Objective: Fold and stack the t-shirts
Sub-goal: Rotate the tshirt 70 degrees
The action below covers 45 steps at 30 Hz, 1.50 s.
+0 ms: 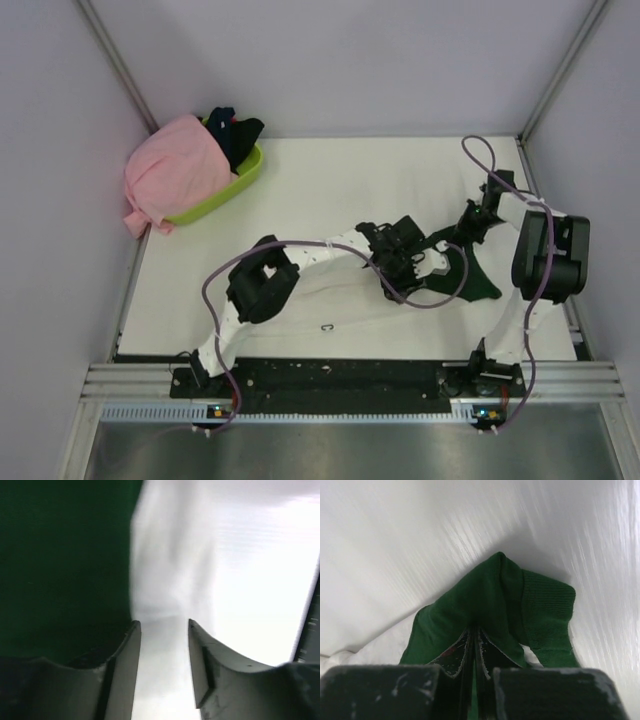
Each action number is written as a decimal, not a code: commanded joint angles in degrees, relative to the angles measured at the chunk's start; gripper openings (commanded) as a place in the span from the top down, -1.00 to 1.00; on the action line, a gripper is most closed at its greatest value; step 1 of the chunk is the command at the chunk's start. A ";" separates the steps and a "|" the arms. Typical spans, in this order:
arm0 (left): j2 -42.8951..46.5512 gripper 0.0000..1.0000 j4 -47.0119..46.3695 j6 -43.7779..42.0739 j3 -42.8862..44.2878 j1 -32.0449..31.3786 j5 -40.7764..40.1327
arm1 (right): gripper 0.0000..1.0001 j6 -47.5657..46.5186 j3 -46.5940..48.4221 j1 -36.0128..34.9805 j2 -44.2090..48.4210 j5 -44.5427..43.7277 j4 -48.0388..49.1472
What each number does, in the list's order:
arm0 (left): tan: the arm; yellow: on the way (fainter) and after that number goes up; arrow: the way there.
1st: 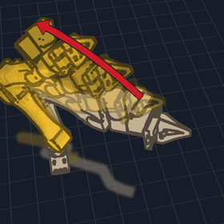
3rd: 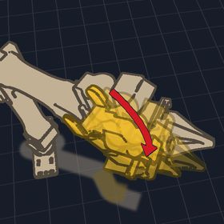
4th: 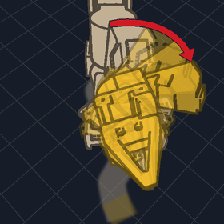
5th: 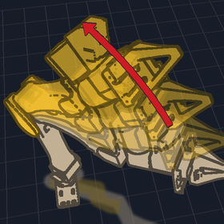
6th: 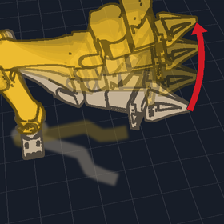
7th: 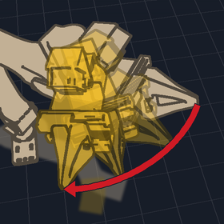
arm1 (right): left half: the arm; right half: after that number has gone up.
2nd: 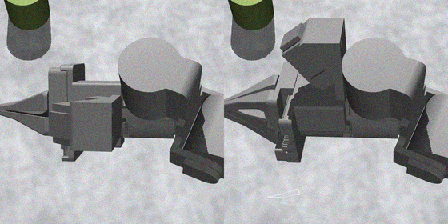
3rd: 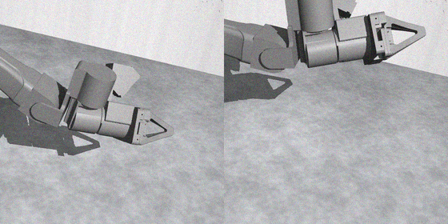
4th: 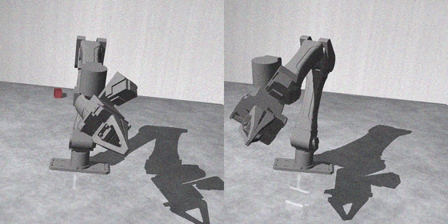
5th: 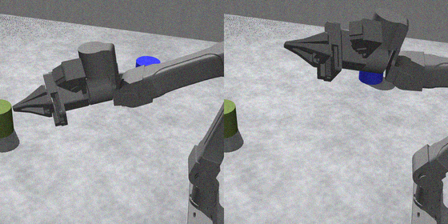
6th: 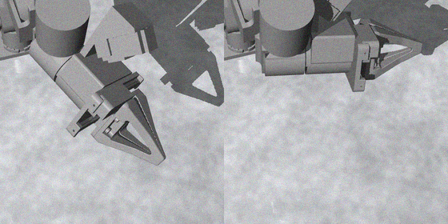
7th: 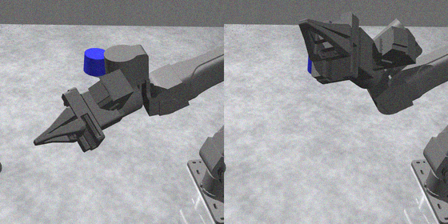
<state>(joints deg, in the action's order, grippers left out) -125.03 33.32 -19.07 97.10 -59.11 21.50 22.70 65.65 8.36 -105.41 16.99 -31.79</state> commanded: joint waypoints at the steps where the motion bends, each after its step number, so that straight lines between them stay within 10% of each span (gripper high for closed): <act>1: 8.65 -0.07 13.94 -6.15 10.29 0.57 9.26 | 1.00 0.68 9.73 -0.62 -8.65 0.04 4.90; 8: 20.34 -0.09 19.85 -10.55 2.95 10.83 -4.07 | 0.91 3.40 30.04 -1.68 -20.98 8.32 2.35; 14: 24.75 -0.15 15.56 -8.79 -13.84 30.78 -12.08 | 0.39 -4.05 39.03 -1.68 -12.57 6.58 -1.51; 20: 25.36 -0.26 7.38 -8.00 -23.08 40.04 -12.09 | -0.21 -8.81 25.36 0.86 4.48 -6.87 -4.16; 27: 25.10 -0.22 8.34 -9.67 -30.47 40.57 -7.26 | -0.27 -7.14 8.02 10.97 6.27 -4.78 -3.37; 30: 26.07 0.16 7.90 -10.37 -33.98 40.83 -9.45 | -0.28 -7.76 5.46 11.06 3.38 -3.83 -1.62; 34: 28.26 0.99 8.78 -11.25 -38.73 41.62 -9.28 | -0.12 -6.88 6.50 11.06 -2.25 2.95 0.24; 40: 33.27 1.00 10.97 -13.79 -48.48 41.53 -6.22 | 0.98 -6.53 14.04 10.45 -10.77 7.26 0.24; 45: 34.24 0.94 17.13 -18.81 -51.31 36.89 0.05 | 1.00 -1.35 35.46 5.89 -24.91 12.09 -0.02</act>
<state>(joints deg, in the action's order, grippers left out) -89.76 40.73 -33.69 50.26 -18.15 16.64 17.74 86.59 18.74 -120.36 24.97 -35.88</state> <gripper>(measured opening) 0.011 0.011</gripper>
